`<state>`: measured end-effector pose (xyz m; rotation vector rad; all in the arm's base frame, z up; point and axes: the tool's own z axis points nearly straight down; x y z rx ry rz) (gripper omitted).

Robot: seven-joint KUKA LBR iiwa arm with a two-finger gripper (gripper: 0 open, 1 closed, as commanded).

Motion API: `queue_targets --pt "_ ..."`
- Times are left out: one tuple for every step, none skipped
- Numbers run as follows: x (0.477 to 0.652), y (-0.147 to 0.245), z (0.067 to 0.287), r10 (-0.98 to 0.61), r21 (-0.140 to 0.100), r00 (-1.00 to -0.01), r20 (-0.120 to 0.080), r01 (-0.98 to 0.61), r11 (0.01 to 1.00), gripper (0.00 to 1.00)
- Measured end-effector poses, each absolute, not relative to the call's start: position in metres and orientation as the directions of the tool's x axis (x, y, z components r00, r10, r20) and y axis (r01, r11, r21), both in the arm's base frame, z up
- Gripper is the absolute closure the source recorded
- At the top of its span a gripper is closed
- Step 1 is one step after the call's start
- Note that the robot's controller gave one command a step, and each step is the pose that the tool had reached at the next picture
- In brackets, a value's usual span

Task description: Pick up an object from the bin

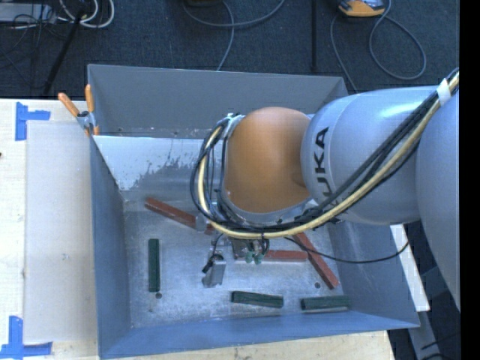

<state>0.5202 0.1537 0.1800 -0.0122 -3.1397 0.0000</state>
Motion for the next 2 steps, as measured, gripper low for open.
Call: queue_targets --pt "0.566 0.065 0.065 -0.08 -0.004 -0.997 0.006 -0.08 0.997 0.0" --pt "0.564 -0.001 0.069 -0.342 -0.001 -0.94 0.002 -0.342 0.94 0.0"
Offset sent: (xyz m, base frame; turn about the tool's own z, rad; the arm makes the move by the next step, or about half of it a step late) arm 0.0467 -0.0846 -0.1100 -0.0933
